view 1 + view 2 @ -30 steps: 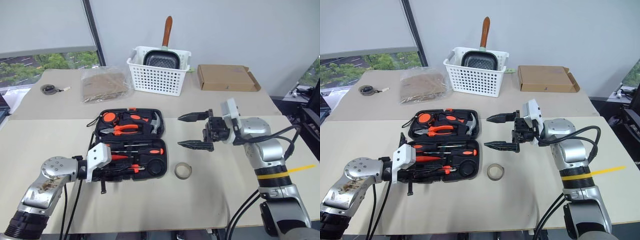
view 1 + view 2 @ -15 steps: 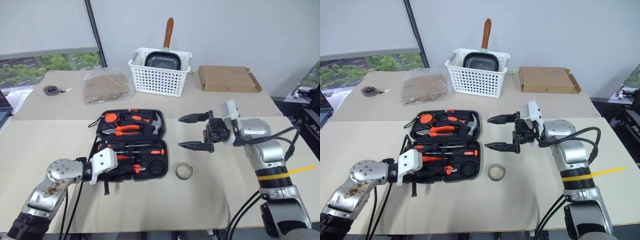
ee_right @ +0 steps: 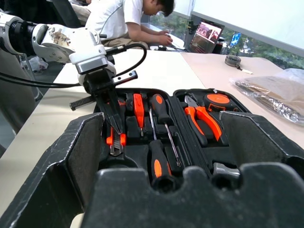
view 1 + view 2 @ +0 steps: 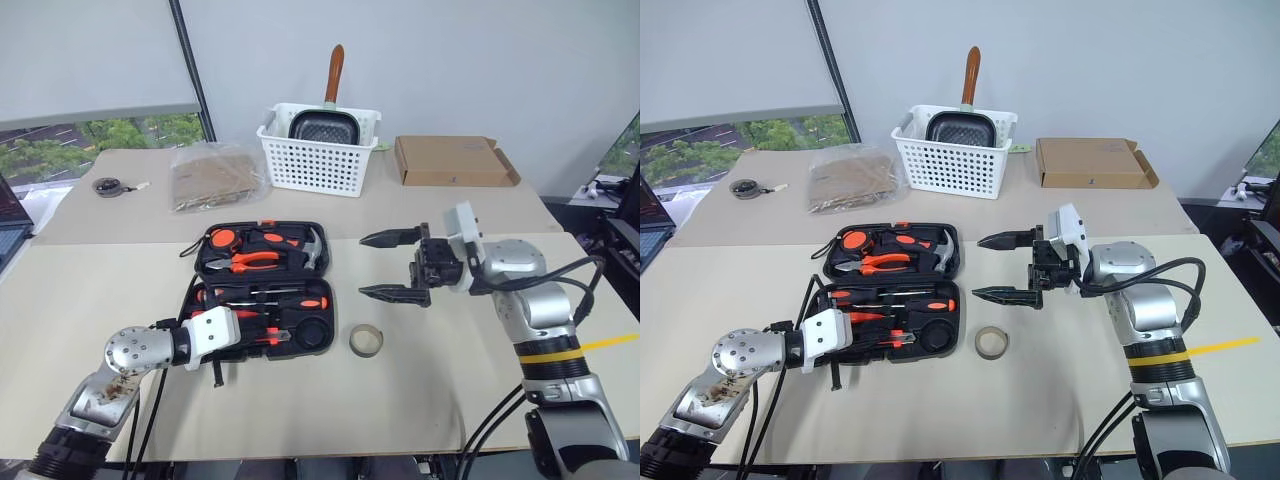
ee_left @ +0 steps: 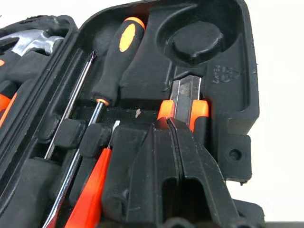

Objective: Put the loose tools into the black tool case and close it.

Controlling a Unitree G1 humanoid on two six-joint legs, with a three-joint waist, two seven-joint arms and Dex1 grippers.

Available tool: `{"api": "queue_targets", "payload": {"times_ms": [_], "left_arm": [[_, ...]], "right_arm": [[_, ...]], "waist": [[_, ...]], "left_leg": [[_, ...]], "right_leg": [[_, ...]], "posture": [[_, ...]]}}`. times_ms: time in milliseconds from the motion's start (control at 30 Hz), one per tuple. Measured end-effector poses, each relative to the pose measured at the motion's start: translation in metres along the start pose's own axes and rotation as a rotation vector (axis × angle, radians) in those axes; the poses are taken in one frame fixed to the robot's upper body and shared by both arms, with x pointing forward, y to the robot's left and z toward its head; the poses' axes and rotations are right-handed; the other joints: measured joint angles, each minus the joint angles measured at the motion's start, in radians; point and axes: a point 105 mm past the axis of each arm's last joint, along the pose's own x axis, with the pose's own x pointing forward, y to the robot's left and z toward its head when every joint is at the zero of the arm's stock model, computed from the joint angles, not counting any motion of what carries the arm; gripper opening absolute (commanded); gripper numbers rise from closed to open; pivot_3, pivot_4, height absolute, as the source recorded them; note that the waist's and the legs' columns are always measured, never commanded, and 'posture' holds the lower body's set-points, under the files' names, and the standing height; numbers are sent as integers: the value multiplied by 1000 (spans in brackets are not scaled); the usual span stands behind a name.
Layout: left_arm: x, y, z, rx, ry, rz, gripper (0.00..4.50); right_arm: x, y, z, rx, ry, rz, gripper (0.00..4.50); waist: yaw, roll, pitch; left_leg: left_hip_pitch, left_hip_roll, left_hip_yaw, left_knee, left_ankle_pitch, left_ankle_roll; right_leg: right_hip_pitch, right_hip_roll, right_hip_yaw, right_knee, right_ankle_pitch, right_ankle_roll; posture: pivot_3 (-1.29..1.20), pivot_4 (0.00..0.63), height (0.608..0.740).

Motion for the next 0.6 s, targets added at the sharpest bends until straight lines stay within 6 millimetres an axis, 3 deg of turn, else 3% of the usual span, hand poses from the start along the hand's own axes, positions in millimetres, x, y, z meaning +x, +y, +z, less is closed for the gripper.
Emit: {"api": "queue_targets", "payload": {"times_ms": [200, 467, 567, 600], "left_arm": [[-1, 0, -1, -20, -25, 19, 15], [-12, 10, 6, -280, -151, 78, 15], [-17, 13, 15, -342, -172, 62, 720], [-20, 14, 21, -351, -183, 49, 1168]], "right_arm": [[-1, 0, 0, -1, 5, -2, 4500], [-15, 5, -11, 1, 142, -13, 4500], [-15, 18, -21, 14, 201, 5, 4500], [-15, 23, -24, 14, 225, 13, 4500]], "waist": [[2, 3, -2], [-6, -1, 1], [-4, -4, 3], [-4, -4, 3]], "left_leg": [[1, 0, 0, 0, 0, 0], [-15, 0, 0, -1, 3, 8], [-20, 0, 0, -1, 3, 8], [-20, -1, 1, -1, 3, 8]], "right_leg": [[0, -1, 0, 0, 0, -1], [-12, 2, -1, -2, -2, 2], [-17, 1, -1, -1, -1, 2], [-17, 1, -1, -2, -1, 1]], "posture": [[0, 150, 700], [0, 150, 700], [0, 150, 700], [0, 150, 700]]}}
